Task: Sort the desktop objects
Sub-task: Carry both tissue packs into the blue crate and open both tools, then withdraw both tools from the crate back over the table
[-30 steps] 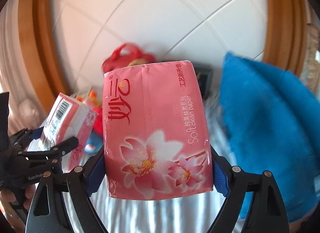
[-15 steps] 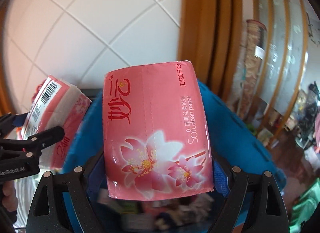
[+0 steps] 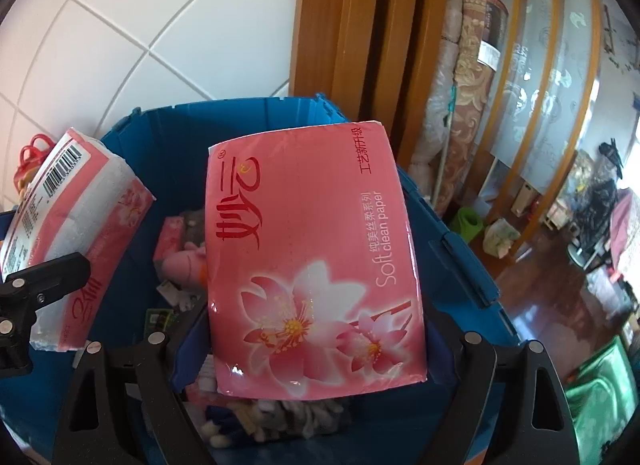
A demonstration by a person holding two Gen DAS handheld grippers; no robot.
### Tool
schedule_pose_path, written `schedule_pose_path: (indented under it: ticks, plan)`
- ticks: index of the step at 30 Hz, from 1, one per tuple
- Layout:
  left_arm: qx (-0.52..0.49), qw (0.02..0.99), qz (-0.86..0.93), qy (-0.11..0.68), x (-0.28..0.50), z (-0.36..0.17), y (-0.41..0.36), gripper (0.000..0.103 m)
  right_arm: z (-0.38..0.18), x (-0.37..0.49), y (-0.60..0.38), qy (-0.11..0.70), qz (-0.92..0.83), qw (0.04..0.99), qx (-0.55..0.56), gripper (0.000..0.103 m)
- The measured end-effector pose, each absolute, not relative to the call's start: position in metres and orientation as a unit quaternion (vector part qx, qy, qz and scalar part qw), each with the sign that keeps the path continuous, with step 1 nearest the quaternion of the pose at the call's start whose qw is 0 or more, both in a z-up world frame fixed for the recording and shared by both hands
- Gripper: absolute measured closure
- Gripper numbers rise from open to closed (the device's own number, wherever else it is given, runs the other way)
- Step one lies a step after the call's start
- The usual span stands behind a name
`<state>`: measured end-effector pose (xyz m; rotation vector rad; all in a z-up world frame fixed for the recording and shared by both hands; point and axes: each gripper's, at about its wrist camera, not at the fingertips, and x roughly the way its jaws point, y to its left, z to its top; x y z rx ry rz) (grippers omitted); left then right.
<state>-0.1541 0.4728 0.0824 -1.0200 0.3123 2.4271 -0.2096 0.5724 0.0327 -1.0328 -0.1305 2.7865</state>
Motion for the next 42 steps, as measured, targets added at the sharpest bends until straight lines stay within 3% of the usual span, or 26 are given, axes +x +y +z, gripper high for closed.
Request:
schedule_pose_path:
  ticks: [6, 10, 12, 30, 42]
  plan:
    - [-0.370, 0.228, 0.893, 0.116, -0.150, 0.080, 0.469, 0.012, 0.021, -0.212, 0.584, -0.049, 0.930, 0.081, -0.356, 0.012]
    - [-0.353, 0.220, 0.902, 0.114, -0.145, 0.084, 0.468, 0.003, 0.023, -0.212, 0.587, -0.051, 0.932, 0.082, -0.350, 0.010]
    - [-0.348, 0.221, 0.904, 0.116, -0.142, 0.086, 0.467, 0.003, 0.026, -0.210, 0.585, -0.051, 0.934, 0.083, -0.344, 0.001]
    - [-0.297, 0.246, 0.918, 0.091, -0.111, 0.109, 0.412, 0.003, 0.060, -0.180, 0.549, -0.065, 0.948, 0.069, -0.303, 0.000]
    - [-0.278, 0.170, 0.943, 0.065, -0.109, 0.103, 0.297, 0.003, 0.092, -0.151, 0.469, -0.023, 0.975, -0.020, -0.221, 0.000]
